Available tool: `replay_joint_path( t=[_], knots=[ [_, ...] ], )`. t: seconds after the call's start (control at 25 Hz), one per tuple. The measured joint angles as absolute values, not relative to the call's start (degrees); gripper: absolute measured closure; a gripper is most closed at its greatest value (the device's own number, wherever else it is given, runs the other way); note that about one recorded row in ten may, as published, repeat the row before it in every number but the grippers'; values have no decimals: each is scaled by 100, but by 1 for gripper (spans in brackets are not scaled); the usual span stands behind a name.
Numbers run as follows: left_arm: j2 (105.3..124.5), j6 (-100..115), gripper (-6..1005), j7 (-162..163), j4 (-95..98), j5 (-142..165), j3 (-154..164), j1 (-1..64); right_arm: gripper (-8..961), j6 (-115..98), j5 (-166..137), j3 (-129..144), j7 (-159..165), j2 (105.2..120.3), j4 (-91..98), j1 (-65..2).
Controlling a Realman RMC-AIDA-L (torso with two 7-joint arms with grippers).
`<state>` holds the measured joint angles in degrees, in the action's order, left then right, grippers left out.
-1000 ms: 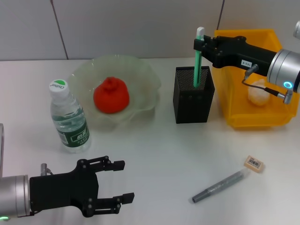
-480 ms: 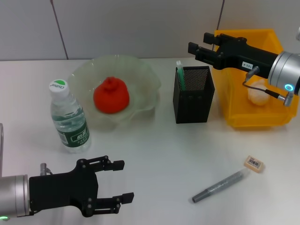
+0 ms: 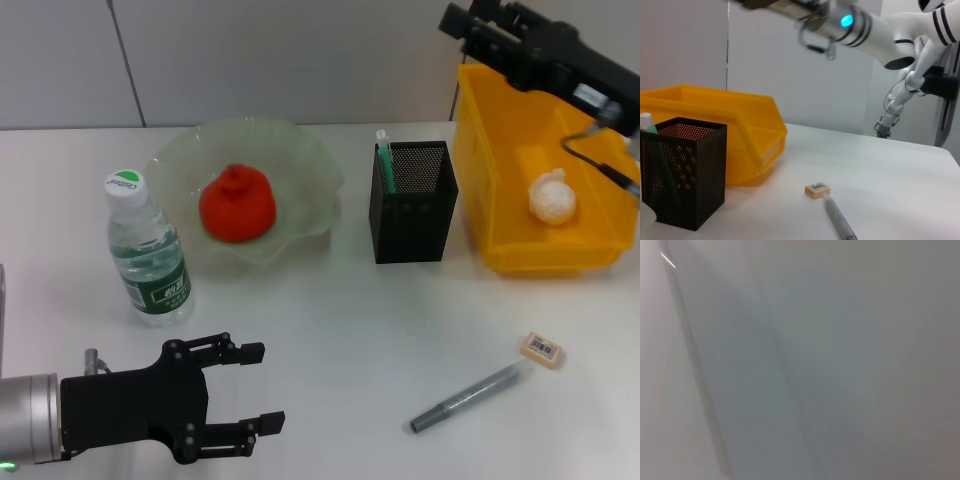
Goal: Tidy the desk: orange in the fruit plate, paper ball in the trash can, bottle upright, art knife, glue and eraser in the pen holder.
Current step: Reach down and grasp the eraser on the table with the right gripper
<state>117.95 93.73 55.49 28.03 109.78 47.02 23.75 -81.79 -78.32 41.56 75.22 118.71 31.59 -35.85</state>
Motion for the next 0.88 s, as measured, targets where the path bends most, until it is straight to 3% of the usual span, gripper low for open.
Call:
replay_joint_path(
  t=[0.16,0.4,0.88],
  knots=[
    [11795,9373,217,5550,2804,10978,4702,2382,293,-9426,-8114,4239,8179,11739,3786,-3191],
    [11795,9362,217,5552,2804,10978,4702,2397,292,-10466,-10316,4194,10230,11333,5349,-2969],
    [11763,9324,217,5534,2804,10977,4662,2393,295,-11624,-14002,4280,12176,11217,6725,-4054]
  ],
)
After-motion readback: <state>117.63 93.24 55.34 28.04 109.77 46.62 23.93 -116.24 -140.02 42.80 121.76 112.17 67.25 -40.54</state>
